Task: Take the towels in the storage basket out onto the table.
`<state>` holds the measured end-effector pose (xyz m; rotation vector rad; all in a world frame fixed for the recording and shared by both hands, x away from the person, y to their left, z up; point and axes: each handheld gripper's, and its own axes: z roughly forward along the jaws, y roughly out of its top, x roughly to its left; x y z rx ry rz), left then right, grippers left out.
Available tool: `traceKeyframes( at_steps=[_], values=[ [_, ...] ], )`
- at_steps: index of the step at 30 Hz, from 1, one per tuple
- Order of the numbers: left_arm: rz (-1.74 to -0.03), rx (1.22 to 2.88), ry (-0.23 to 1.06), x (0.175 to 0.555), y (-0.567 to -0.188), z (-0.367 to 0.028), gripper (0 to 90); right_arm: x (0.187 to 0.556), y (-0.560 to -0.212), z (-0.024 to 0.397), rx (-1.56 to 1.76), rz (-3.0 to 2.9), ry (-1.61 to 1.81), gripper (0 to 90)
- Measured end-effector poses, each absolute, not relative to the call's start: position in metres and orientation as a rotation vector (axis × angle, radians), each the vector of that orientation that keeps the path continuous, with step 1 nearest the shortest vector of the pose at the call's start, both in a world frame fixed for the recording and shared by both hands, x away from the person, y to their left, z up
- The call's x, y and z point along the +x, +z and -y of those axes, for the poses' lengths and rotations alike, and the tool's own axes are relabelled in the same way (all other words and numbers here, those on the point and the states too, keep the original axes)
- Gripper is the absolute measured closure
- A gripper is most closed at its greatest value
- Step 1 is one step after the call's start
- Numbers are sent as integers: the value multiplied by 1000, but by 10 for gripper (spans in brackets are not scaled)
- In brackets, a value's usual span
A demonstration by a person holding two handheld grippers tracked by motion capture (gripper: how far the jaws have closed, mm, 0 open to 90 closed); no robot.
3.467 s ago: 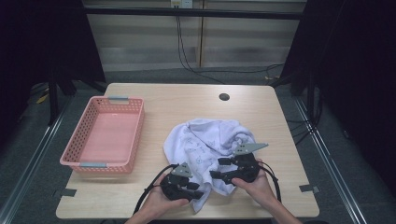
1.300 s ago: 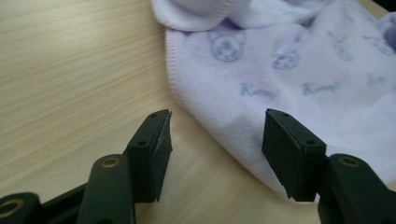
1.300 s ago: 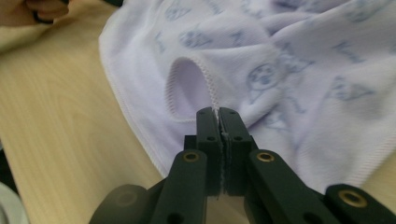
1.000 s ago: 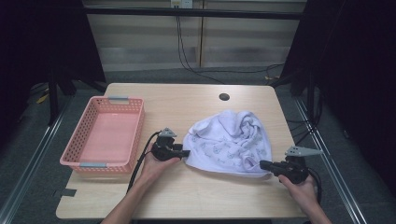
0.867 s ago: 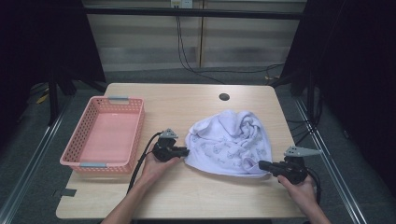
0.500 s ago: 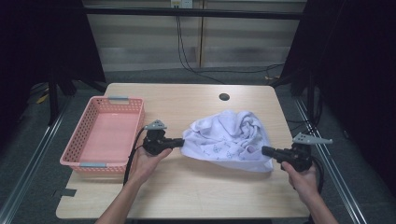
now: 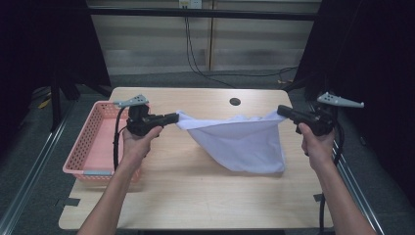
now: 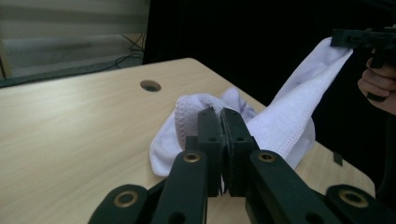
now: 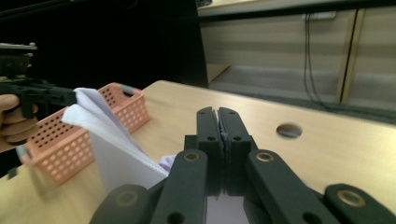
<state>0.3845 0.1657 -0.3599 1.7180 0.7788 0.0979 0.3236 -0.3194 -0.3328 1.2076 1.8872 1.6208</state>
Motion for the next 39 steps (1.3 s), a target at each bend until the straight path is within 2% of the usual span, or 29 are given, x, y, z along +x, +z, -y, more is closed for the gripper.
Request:
traceKeyframes(
  at_steps=[17,26,33,37,39],
  values=[
    [-769,1587,242,416,-265,-177,881,386,-221,307,1163,-1735,1615,885],
    [-713,1531,309,413,-220,-183,882,402,-176,306,1111,-1646,1673,886],
    [-635,1568,348,381,-197,-178,881,381,-161,313,1048,-1604,1727,886],
    [-633,1609,310,365,-212,-174,882,360,-178,320,1048,-1647,1696,886],
    [-642,1651,273,354,-229,-172,881,348,-199,324,1066,-1689,1670,886]
  ],
)
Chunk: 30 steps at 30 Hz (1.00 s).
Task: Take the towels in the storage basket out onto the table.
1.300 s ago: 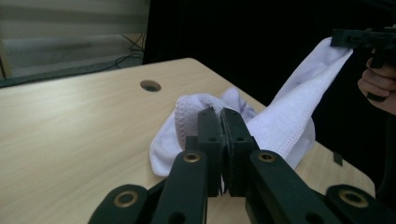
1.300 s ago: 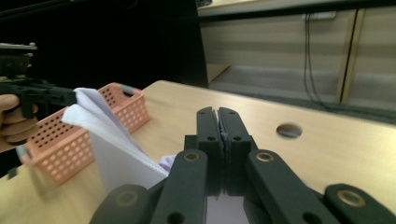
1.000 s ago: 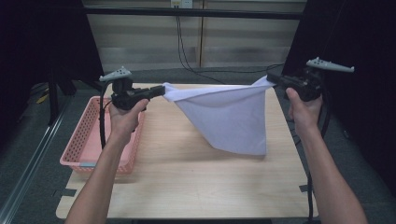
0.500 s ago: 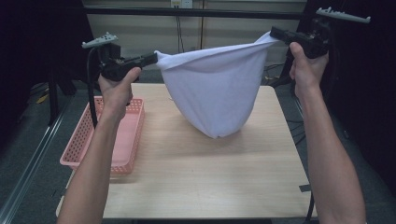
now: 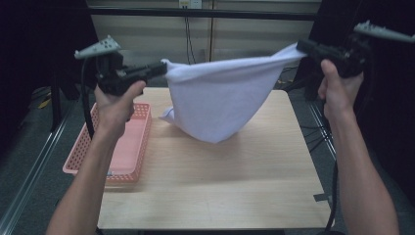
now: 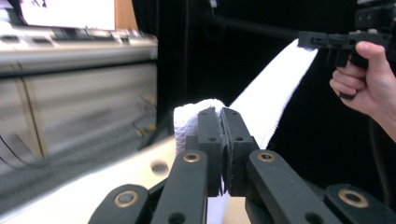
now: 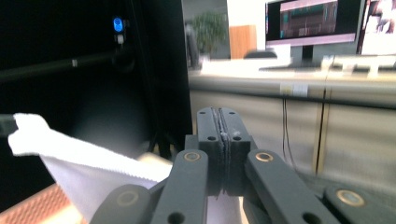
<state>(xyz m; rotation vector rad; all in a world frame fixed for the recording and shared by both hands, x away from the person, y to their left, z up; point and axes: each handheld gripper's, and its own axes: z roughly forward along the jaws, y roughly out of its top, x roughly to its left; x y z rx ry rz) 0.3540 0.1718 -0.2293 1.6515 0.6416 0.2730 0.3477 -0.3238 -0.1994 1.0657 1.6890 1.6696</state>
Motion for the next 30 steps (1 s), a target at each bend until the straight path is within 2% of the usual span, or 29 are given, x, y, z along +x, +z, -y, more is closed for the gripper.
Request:
traceKeyframes(
  at_steps=[5,11,19,23,26,28,30],
  values=[
    [-669,1716,163,324,-283,-173,880,309,-261,329,1103,-1818,1640,886],
    [-720,1787,42,271,-360,-177,878,251,-331,330,1163,-1960,1622,886],
    [-773,1869,-123,218,-427,-178,864,175,-419,330,1312,-2097,1560,884],
    [-801,1923,-175,197,-446,-181,826,150,-442,327,1351,-2175,1488,864],
    [-821,1932,-162,190,-449,-189,713,139,-448,328,1359,-2216,1468,751],
    [-823,1912,-163,190,-451,-196,692,136,-447,332,1367,-2193,1439,676],
    [-851,1921,-132,196,-453,-199,672,138,-446,336,1358,-2165,1448,654]
  ],
)
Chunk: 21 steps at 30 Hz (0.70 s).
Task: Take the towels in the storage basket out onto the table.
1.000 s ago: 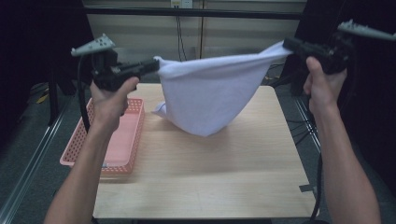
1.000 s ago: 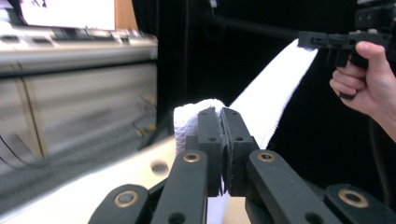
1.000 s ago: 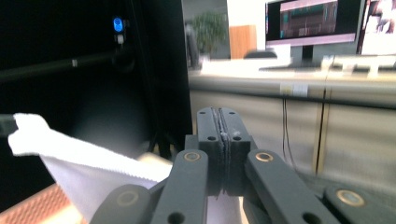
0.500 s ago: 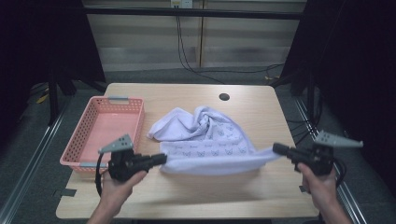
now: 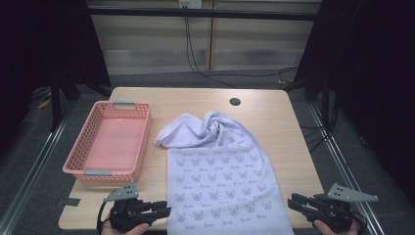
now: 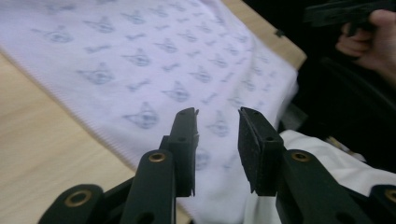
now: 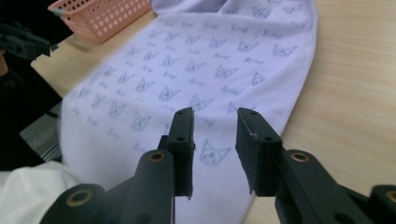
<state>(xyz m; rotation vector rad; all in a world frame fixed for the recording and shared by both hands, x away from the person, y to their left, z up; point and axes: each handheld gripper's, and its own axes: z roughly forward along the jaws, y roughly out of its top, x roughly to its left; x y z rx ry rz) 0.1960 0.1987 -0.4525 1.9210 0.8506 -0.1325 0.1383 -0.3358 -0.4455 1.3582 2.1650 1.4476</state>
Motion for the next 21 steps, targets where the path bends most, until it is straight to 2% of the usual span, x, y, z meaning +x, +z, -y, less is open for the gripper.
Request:
traceKeyframes(
  at_steps=[5,14,21],
  values=[
    [-836,1942,-78,228,-454,-186,645,170,-449,329,1343,-2167,1413,607],
    [-821,2001,-76,295,-476,-156,620,244,-454,290,1231,-2284,1332,523],
    [-833,2068,-42,307,-493,-146,609,295,-485,252,1219,-2414,1193,415]
  ],
)
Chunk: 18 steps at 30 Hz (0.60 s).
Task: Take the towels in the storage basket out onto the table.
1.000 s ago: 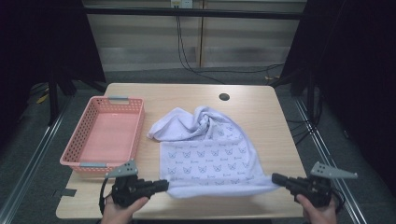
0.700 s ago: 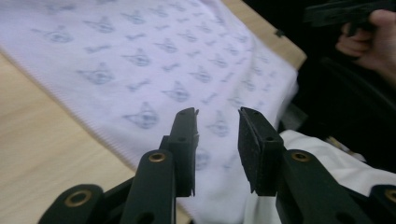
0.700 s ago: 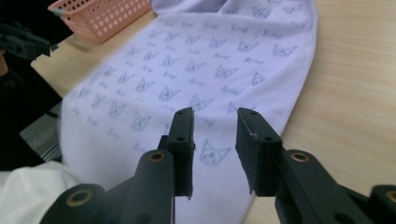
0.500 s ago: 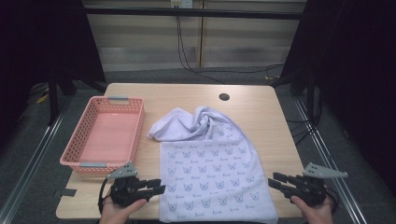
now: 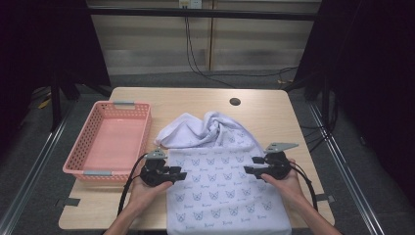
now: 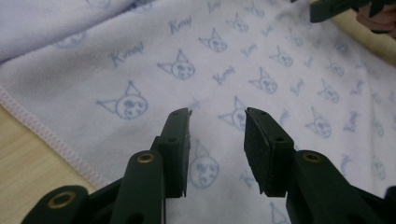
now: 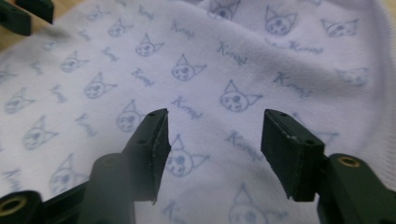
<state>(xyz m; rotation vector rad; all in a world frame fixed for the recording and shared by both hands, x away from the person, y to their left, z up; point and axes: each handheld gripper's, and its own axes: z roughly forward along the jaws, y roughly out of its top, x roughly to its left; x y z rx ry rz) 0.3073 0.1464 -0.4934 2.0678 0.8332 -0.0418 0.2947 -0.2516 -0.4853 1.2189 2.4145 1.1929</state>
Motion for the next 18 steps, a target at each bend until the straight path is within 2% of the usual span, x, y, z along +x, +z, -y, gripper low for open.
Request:
traceKeyframes(
  at_steps=[5,7,8,10,12,13,14,16,18],
  values=[
    [-819,2150,31,301,-501,-142,579,307,-502,241,1184,-2437,1077,434],
    [-818,2159,19,296,-500,-139,589,306,-502,241,1173,-2443,1069,438],
    [-803,2176,37,292,-500,-137,645,305,-503,242,1155,-2435,1068,445],
    [-778,2207,46,288,-499,-136,830,299,-502,240,1118,-2440,1005,519],
    [-766,2215,21,287,-499,-137,872,295,-502,243,1114,-2442,1016,623],
    [-763,2212,7,286,-499,-137,875,291,-501,246,1115,-2440,1016,670],
    [-762,2209,-12,286,-499,-138,875,287,-501,249,1117,-2444,1031,761],
    [-756,2206,-34,284,-499,-138,860,280,-500,254,1123,-2464,1035,842],
    [-754,2188,-65,282,-497,-138,729,272,-499,259,1146,-2477,1042,867]
  ],
)
